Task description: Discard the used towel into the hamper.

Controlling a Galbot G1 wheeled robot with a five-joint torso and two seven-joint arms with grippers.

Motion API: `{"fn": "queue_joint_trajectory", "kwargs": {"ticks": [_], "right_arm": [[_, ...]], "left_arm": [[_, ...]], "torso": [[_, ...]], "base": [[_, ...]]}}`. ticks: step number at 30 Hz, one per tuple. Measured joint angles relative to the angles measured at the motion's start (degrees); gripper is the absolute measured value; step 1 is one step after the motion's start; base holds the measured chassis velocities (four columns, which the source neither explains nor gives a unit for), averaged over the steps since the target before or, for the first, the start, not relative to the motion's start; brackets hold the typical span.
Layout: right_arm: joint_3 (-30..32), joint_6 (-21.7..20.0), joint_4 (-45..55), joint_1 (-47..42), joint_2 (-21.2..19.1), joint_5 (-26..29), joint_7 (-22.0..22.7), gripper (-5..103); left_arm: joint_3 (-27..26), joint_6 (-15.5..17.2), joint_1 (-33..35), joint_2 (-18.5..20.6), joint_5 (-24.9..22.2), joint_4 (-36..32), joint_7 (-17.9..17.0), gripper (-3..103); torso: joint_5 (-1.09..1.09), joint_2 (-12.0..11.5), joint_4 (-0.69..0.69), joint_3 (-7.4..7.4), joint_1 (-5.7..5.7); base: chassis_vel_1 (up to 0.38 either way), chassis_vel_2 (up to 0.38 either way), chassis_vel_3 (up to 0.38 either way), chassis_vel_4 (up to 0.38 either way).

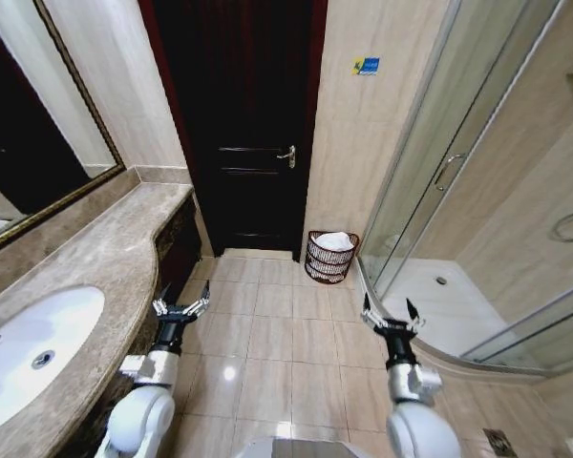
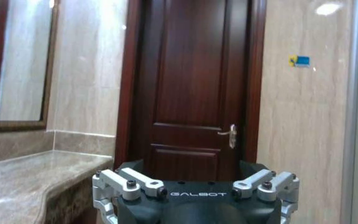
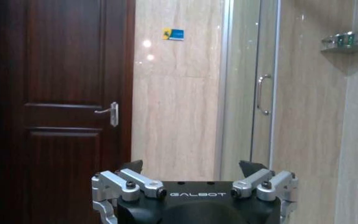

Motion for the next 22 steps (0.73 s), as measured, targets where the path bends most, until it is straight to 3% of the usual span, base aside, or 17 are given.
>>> {"fn": "queue_joint_trajectory", "kwargs": {"ticks": [4,12,22], "right_arm": [[1.3,-2.7,2.1,0.6,-0.4,2.3,-0.1,100],[3.0,-3.6,4.6,-1.8,0.6,2.2,-2.1,100],[3.4,-2.0,5.2,-3.9,1.1,1.5,-3.0,100]], "left_arm": [[0.6,1.7,-0.7,-0.1,3.5,-0.3,-0.3,100],[-0.2,4.4,-1.8,0.5,3.9,0.2,-1.4,100],[-0.9,1.4,-1.6,0.3,5.9,1.5,-1.5,100]], "torso": [[-0.02,0.0,-0.01,0.00,0.00],[-0.02,0.0,-0.01,-0.01,-0.01],[-0.02,0.0,0.00,-0.01,-0.02]], "base": [[0.000,0.000,0.000,0.000],[0.000,0.000,0.000,0.000],[0.000,0.000,0.000,0.000]]}}
